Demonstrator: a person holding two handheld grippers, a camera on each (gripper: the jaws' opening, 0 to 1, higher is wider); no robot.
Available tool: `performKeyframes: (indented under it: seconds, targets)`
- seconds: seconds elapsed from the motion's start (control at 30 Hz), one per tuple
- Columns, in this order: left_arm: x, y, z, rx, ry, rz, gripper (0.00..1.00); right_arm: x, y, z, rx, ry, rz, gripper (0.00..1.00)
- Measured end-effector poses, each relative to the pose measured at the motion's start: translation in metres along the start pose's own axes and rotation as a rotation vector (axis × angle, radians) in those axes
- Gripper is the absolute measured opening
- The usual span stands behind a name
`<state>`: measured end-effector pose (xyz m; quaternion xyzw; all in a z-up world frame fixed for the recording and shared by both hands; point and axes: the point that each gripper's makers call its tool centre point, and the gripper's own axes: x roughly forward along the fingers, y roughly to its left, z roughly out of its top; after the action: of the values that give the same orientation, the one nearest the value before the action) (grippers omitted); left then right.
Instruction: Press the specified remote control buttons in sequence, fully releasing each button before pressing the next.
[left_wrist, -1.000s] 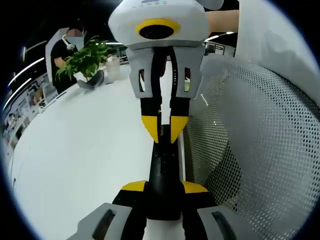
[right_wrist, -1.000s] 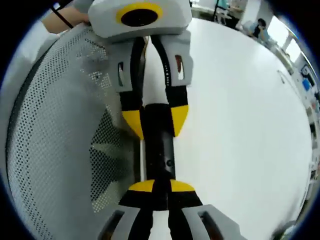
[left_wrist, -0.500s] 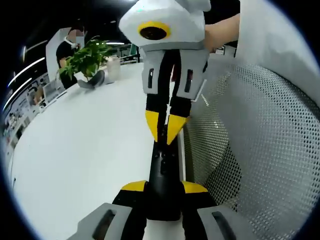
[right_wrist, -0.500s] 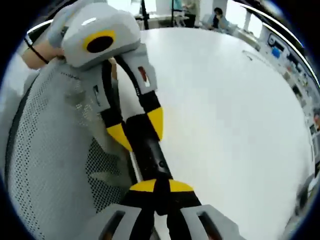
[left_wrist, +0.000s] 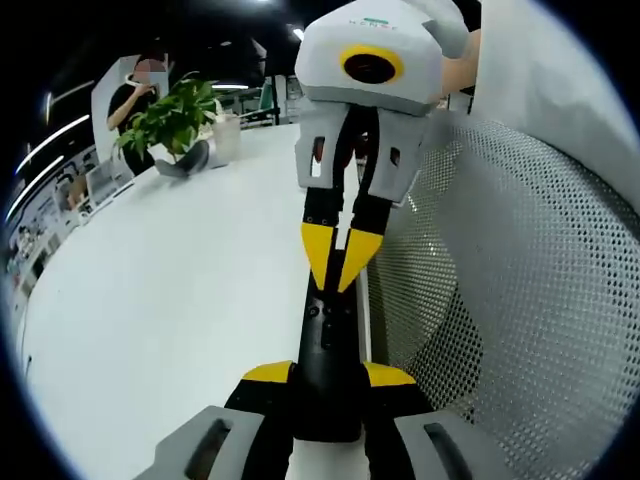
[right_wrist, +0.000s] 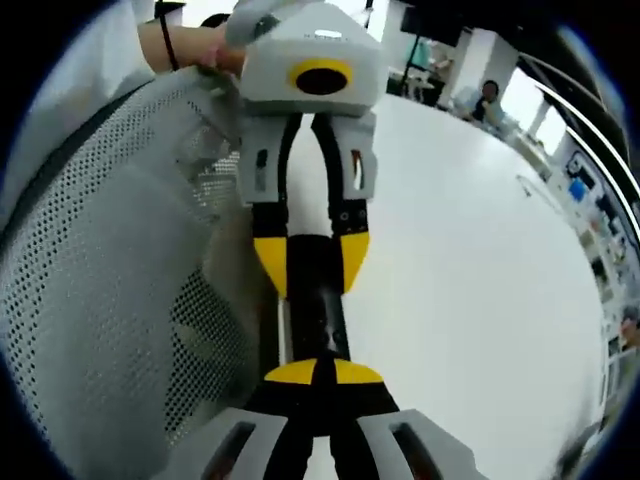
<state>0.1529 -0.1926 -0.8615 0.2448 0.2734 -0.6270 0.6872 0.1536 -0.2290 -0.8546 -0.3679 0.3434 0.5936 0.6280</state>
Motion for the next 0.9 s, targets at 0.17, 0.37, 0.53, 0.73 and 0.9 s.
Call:
performKeyframes:
  seconds: [0.17, 0.37, 0.53, 0.73, 0.9]
  targets:
    - [0.0001, -0.0001, 0.0002, 0.001, 0.000, -0.001, 0.24, 0.0014, 0.0009, 0.0002, -0.027, 0.056, 0.077, 0.00]
    - [0.0001, -0.0001, 0.0001, 0.001, -0.001, -0.002, 0.24, 0.0036, 0.0007, 0.0012, -0.019, 0.117, 0.112, 0.01]
    - [0.0001, -0.0003, 0.0000, 0.002, -0.001, -0.004, 0.24, 0.0032, 0.0021, -0.0003, -0.024, 0.130, 0.091, 0.01]
    - [0.0002, -0.0003, -0.0001, 0.002, -0.001, -0.002, 0.24, 0.0018, 0.0023, 0.0002, -0.024, 0.071, 0.039, 0.01]
    - [0.0003, -0.0004, -0.0001, 0.002, 0.001, -0.001, 0.25, 0.0028, 0.0038, 0.0032, -0.151, 0.027, -0.022, 0.01]
